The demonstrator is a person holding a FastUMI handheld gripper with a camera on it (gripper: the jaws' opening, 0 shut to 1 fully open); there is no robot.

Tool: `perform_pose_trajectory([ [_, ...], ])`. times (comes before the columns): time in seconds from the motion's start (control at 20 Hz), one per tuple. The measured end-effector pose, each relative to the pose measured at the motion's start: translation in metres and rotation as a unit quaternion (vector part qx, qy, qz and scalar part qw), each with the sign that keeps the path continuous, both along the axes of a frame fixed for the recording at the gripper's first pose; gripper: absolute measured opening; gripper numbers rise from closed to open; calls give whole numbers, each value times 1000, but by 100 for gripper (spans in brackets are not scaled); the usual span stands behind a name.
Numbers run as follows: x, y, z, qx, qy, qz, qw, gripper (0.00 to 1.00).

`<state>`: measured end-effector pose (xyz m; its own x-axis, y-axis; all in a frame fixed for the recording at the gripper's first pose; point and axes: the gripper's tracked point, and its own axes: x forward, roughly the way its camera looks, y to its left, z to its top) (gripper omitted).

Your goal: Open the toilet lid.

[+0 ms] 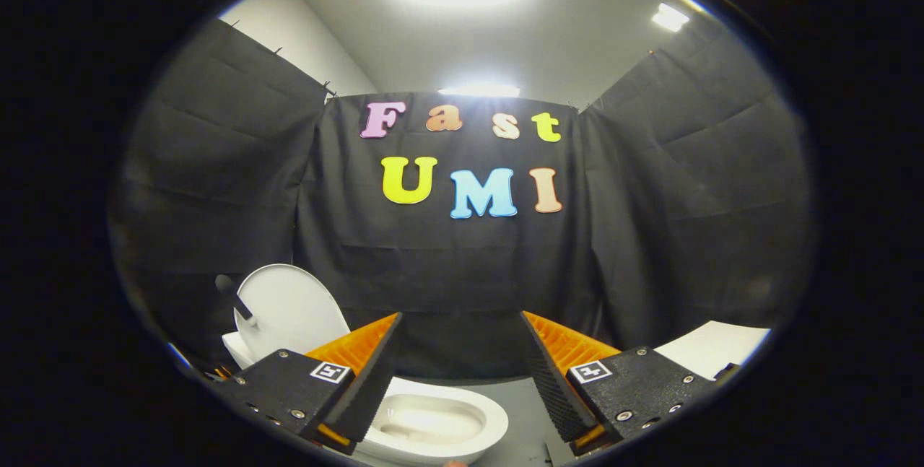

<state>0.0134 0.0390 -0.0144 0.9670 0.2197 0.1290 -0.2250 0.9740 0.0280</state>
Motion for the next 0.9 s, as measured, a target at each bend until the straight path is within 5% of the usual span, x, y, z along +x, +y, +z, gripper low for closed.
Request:
perform_pose_trajectory([
  [0.9, -6, 24, 4, -68, -36, 4, 997, 94],
])
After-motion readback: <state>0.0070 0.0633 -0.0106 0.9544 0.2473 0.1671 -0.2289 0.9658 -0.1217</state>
